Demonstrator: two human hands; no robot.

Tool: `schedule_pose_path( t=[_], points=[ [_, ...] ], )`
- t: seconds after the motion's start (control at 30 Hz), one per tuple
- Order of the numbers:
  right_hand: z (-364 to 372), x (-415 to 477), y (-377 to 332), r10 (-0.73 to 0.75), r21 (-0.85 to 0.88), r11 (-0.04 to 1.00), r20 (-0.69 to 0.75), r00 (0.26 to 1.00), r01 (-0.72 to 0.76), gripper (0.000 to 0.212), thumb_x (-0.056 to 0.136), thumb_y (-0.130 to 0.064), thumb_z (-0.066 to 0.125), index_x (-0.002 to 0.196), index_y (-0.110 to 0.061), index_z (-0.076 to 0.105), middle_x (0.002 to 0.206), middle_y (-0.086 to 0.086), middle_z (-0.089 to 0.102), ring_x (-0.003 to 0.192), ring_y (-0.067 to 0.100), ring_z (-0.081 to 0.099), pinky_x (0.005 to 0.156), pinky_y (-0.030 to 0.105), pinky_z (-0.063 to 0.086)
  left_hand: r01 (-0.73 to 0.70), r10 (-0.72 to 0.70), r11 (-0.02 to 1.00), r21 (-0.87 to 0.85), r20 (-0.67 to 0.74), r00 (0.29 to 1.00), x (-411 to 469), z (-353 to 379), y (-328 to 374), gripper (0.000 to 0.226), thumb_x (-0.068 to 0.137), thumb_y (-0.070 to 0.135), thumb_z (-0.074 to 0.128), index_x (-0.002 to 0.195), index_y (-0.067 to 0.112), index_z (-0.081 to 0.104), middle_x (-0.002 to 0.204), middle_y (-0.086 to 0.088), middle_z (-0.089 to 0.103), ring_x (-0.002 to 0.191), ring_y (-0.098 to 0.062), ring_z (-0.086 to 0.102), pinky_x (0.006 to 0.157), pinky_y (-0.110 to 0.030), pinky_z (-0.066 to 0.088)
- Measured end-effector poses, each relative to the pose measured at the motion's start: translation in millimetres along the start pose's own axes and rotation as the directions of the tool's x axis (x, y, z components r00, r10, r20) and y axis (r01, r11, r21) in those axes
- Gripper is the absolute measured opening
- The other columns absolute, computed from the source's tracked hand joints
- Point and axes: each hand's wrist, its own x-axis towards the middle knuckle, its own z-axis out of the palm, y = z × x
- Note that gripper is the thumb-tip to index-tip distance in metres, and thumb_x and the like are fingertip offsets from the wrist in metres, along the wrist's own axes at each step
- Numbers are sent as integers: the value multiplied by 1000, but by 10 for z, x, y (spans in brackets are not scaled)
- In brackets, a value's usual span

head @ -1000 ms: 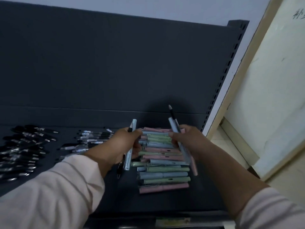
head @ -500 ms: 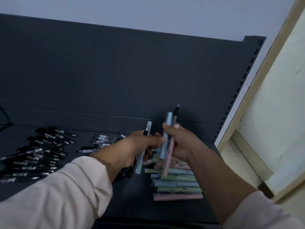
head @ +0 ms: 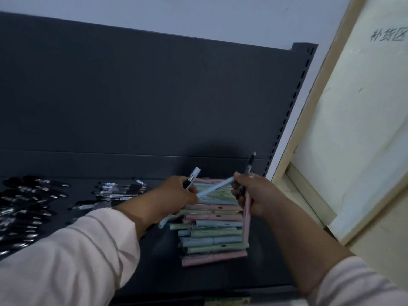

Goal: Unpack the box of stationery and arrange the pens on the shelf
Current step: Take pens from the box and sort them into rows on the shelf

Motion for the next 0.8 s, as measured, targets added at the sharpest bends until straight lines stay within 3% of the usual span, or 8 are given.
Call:
schedule_pose_path(
  t=[0.2,0.3,0.5,0.6,0.67,0.8],
  points=[
    [-318,56,139,-131,-193,973,-25,991,124,6,95,-14,56,93,-9,57,78,9,54,63,16,55,49,24,39,-69,79,937,343,-16,997,159,153,-65,10,79,8,64,77,17,60,76,0,62,64,-11,56,57,-20,45],
    [-330,65,127,-156,-282,948,1,988,150,9,93,-9,58,101,-9,60,84,11,59,69,19,57,55,27,42,-50,76,924,378,-53,996,194,169,-84,12,78,10,67,76,19,59,80,0,64,68,-11,58,59,-20,46],
    [-105,8,18,-245,-372,892,79,966,256,24,88,-3,62,111,-9,56,89,15,61,70,19,59,49,23,41,-20,43,976,217,-101,994,139,80,-83,23,72,12,79,89,10,63,74,2,58,63,-9,53,55,-18,43],
    [110,-10,-20,-250,-377,881,137,958,284,21,89,-11,64,108,-10,57,84,8,65,71,18,58,50,24,39,-24,49,986,164,-149,988,81,-74,-112,14,76,8,74,82,11,61,69,1,58,60,-10,52,53,-18,41],
    [282,-7,-26,-227,-364,888,182,957,280,14,92,-17,62,104,-14,57,83,3,68,72,15,56,53,25,39,-4,14,999,46,-219,976,38,-214,-182,7,84,6,63,78,9,60,66,-5,58,54,-13,49,49,-20,38],
    [665,5,13,-170,-348,904,236,957,247,10,91,-16,63,99,-11,62,81,8,61,69,18,52,51,24,40,85,-160,960,-267,-273,949,-100,-562,-317,7,89,10,54,92,6,59,69,-8,55,50,-14,49,45,-22,39]
  ],
)
